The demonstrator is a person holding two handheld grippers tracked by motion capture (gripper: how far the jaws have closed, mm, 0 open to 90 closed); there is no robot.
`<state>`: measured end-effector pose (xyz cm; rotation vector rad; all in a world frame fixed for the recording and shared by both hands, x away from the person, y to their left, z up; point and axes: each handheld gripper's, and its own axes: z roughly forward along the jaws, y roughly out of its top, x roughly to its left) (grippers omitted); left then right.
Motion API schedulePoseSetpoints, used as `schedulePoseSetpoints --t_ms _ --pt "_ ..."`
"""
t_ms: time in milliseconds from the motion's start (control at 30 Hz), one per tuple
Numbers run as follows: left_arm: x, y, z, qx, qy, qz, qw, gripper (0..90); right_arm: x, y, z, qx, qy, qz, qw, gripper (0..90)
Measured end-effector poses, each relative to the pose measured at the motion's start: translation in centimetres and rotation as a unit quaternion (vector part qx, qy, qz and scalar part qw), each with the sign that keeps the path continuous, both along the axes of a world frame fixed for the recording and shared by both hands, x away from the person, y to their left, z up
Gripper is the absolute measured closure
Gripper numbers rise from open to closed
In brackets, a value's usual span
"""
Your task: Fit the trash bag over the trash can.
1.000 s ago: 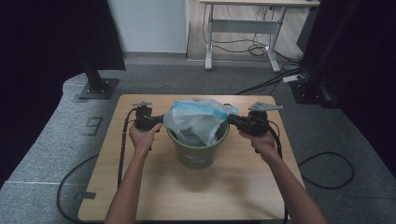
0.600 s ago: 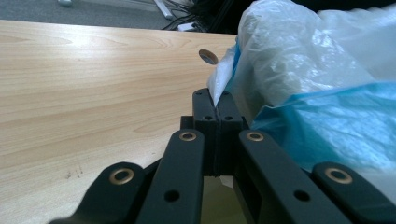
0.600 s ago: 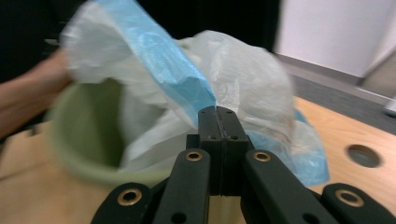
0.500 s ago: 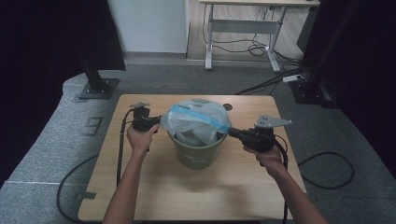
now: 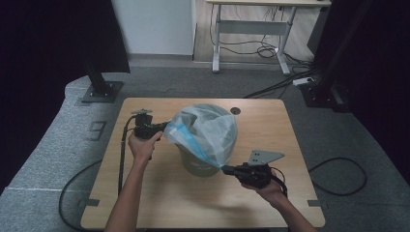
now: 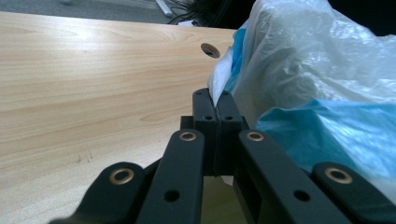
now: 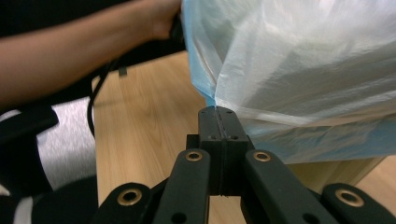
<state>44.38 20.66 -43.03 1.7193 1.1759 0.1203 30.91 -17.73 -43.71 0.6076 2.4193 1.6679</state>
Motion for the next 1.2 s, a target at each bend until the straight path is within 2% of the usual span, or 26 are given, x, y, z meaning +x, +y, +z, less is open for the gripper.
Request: schedulePoseSetpoints --t_ms 133,333,533,633,833,900,1033,1200 --pt "-0.1 0.1 -0.5 -0.002 0.004 -0.004 1.0 89.7 0.3 0.6 -1.7 -0.024 0.007 0.001 0.9997 88.9" --pt "0.0 0.0 -0.8 0.008 0.006 -0.012 0.9999 89.7 1.4 1.0 -4.6 -0.054 0.027 -0.009 0.9981 88.9" --pt "0.3 -0.3 -1.7 0.021 0.022 -0.018 0.9994 89.7 3.1 0.4 -7.5 -0.068 0.055 -0.041 0.9953 88.9" --pt "0.5 -0.4 -2.5 0.024 0.033 -0.02 0.999 89.7 4.2 -0.3 -8.8 -0.066 0.071 -0.063 0.9933 88.9" --pt "1.0 -0.8 -4.4 0.029 0.054 -0.022 0.9979 89.7 5.6 -1.4 -10.4 -0.07 0.098 -0.09 0.9886 88.9" --pt "1.1 -0.9 -5.1 0.023 0.061 -0.023 0.9976 89.7 5.9 -1.6 -10.7 -0.076 0.102 -0.098 0.987 89.0" --pt "1.3 -1.5 -5.7 0.033 0.068 -0.026 0.9968 89.6 6.5 -2.3 -11.0 -0.074 0.121 -0.113 0.9834 88.9" --pt "1.4 -2.2 -6.5 0.045 0.07 -0.024 0.9963 89.6 7.1 -3.1 -11.3 -0.073 0.126 -0.136 0.98 88.9"
